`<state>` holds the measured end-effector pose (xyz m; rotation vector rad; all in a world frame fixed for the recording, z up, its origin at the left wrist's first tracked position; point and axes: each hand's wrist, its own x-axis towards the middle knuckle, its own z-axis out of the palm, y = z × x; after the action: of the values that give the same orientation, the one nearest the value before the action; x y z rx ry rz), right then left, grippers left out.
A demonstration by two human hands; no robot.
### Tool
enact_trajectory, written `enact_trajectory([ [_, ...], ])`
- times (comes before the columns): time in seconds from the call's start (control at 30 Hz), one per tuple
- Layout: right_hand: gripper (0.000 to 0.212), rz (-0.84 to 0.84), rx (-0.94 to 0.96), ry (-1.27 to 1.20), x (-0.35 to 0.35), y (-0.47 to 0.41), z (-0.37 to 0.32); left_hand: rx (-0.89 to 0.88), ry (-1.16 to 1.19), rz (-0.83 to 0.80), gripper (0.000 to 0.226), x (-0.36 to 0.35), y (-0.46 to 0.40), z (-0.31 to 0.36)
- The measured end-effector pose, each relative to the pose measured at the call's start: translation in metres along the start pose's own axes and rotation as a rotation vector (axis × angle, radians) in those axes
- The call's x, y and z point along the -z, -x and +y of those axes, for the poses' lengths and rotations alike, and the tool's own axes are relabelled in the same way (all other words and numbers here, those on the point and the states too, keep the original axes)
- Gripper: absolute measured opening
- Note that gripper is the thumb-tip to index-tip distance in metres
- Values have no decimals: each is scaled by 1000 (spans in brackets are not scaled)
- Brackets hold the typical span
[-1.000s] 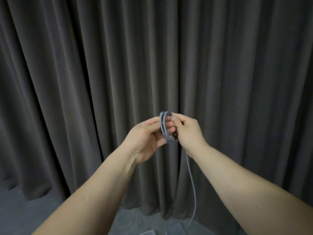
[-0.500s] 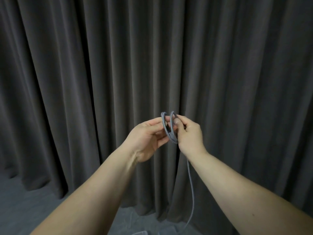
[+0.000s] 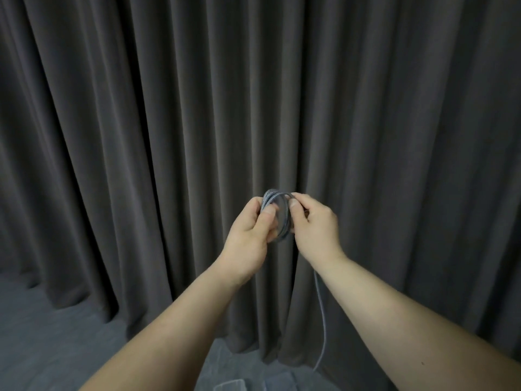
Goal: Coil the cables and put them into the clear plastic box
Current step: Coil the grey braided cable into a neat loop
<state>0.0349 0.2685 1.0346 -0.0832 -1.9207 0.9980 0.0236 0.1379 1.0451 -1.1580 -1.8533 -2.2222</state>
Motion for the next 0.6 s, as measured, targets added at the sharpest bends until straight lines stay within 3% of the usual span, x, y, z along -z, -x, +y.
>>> enact_trajectory([
  [0.17, 23, -158, 28, -39, 13, -13, 3, -71, -25, -22, 17, 2, -2, -8],
  [0.37, 28, -250, 3, -186, 9, -14, -2, -37, 207, -37, 24, 7, -12, -7],
  [0.6, 34, -235, 213, 140, 4, -20, -1, -39, 146, -87, 30, 13, -19, -8],
])
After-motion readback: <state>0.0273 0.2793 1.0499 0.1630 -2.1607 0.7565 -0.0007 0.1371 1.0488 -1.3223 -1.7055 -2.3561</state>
